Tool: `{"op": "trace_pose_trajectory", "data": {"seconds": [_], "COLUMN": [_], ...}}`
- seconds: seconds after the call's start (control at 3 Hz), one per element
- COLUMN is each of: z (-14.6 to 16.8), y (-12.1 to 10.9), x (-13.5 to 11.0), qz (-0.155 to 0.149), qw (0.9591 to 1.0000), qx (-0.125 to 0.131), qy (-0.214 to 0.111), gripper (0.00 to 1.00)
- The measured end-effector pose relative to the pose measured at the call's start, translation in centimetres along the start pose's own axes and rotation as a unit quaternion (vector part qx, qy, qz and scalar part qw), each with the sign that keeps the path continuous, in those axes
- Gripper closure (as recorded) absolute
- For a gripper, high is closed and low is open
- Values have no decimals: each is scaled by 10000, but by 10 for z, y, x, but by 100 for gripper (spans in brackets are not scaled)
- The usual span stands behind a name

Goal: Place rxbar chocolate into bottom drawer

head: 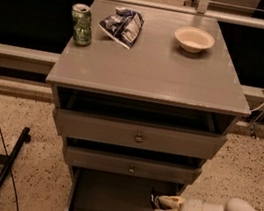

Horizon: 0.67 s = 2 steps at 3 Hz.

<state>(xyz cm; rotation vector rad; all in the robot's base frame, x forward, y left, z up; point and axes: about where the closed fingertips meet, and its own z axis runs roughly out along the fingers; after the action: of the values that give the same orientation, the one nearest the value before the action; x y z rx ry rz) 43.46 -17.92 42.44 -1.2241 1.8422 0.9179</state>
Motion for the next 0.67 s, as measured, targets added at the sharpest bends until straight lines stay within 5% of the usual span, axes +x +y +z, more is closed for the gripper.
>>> {"op": "trace_pose_trajectory", "data": {"seconds": [0.67], "z": [26], "y": [-3], "x": [0], "qz": [-145], "qw": [9995], "qx": [-164], "qy": [247], "gripper": [100]}}
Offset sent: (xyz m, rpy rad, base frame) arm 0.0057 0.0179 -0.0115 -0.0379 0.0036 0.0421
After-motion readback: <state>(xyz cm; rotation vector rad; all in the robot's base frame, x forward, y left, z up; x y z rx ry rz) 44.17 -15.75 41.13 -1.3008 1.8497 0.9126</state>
